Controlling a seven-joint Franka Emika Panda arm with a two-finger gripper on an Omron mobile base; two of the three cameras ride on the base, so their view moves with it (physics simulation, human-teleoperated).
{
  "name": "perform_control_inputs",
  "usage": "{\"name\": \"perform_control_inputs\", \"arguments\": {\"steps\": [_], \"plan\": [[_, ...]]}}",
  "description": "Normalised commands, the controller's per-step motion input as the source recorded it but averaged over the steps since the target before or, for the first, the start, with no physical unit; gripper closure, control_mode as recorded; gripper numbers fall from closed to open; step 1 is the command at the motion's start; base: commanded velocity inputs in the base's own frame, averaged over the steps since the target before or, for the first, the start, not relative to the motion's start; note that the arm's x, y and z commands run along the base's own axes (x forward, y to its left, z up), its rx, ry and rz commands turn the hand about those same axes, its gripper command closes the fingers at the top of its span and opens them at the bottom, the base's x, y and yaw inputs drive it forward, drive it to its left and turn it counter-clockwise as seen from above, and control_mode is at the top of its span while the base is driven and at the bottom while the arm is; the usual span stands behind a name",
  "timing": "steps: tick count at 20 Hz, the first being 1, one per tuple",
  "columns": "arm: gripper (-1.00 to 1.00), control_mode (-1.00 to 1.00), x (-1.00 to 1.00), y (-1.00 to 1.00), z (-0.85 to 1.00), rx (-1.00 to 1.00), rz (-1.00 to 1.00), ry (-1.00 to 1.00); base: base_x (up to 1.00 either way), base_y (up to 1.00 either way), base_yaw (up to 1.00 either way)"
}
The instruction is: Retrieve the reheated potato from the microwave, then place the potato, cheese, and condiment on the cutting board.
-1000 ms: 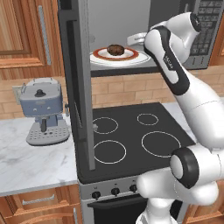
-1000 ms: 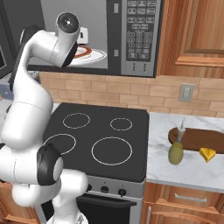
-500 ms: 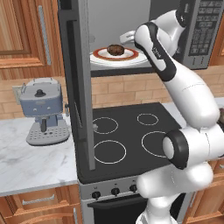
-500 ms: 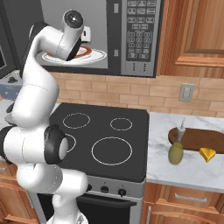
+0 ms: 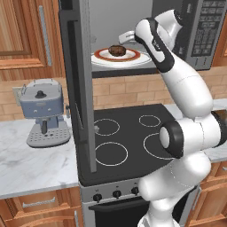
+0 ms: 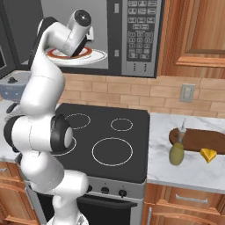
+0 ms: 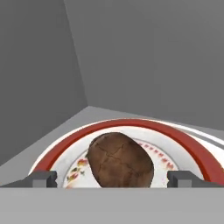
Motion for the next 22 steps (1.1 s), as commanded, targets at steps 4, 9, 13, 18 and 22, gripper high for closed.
{"name": "perform_control_inputs", "arguments": {"steps": [4, 9, 13, 18, 22], "plan": [[-1.0, -1.0, 0.21, 0.05, -0.05, 0.0, 0.2, 0.0, 0.0, 0.0, 0.0], [-1.0, -1.0, 0.25, 0.05, -0.01, -0.02, 0.18, 0.02, 0.0, 0.0, 0.0], [-1.0, -1.0, 0.21, 0.03, 0.0, -0.08, 0.11, 0.03, 0.0, 0.0, 0.0], [-1.0, -1.0, 0.2, 0.05, -0.01, -0.07, 0.08, 0.06, 0.0, 0.0, 0.0], [-1.0, -1.0, 0.11, 0.08, -0.02, -0.08, 0.06, 0.08, 0.0, 0.0, 0.0]]}}
